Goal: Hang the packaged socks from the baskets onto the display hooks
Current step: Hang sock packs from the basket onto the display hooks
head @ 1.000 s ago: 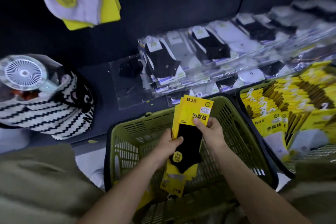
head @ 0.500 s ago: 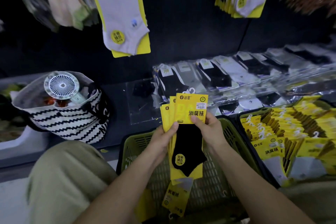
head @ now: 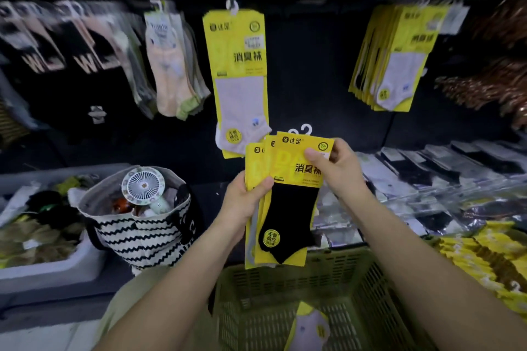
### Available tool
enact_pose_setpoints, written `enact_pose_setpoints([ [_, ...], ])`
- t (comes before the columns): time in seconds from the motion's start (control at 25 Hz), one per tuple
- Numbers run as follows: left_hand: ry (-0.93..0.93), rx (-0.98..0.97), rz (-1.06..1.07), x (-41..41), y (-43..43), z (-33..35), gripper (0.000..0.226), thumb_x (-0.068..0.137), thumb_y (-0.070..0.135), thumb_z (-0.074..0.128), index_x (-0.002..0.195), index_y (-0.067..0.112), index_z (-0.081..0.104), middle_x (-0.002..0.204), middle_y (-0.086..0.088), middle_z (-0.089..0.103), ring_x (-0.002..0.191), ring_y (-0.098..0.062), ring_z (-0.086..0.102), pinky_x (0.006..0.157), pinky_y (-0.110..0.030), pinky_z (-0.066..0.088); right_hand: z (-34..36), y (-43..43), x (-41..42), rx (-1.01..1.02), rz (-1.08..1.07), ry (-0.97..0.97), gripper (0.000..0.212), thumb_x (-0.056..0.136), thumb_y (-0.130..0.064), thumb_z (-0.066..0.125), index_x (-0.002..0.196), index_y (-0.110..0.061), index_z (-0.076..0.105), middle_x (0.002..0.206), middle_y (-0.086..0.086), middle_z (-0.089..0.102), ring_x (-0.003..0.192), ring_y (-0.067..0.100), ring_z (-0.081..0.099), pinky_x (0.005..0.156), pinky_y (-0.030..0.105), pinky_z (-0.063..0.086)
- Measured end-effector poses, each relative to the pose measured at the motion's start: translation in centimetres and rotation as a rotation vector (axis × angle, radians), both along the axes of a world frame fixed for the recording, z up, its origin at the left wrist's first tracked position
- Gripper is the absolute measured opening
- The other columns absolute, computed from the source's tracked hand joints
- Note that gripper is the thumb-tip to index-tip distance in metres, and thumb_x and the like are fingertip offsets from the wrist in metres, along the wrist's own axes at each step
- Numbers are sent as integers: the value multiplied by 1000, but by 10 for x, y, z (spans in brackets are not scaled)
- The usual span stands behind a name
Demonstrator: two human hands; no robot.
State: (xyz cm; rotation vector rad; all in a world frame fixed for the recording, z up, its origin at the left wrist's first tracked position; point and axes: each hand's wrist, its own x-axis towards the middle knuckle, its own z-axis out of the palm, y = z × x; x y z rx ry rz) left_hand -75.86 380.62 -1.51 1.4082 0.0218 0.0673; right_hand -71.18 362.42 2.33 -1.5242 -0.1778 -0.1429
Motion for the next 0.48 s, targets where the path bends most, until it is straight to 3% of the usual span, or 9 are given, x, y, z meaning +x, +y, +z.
enact_pose_setpoints([
  [0.2, -83, -36, 43, 15, 21, 47, 57, 67, 39, 70, 116, 12, 58, 108, -6, 71, 98, -23, 68, 81, -34, 54, 51, 22, 23, -4, 14, -92, 14, 80, -20, 72, 83, -19, 59, 80, -3, 72, 73, 10, 69, 65, 27, 56],
  [0.36, -164, -46, 102, 22, 41, 78, 50, 65, 39, 70, 109, 16, 59, 96, 0, 74, 87, -16, 71, 64, -22, 54, 75, 48, 34, -31, -49, -170, 8, 90, -21, 61, 85, -25, 56, 86, -2, 68, 79, 10, 66, 67, 24, 55],
  [0.48, -212, -71, 156, 29, 60, 97, 47, 68, 38, 68, 111, 18, 60, 102, -1, 73, 90, -17, 70, 68, -24, 55, 99, 61, 42, 34, -89, -143, 5, 92, -21, 58, 88, -23, 55, 96, 7, 67, 90, 22, 66, 79, 41, 56],
])
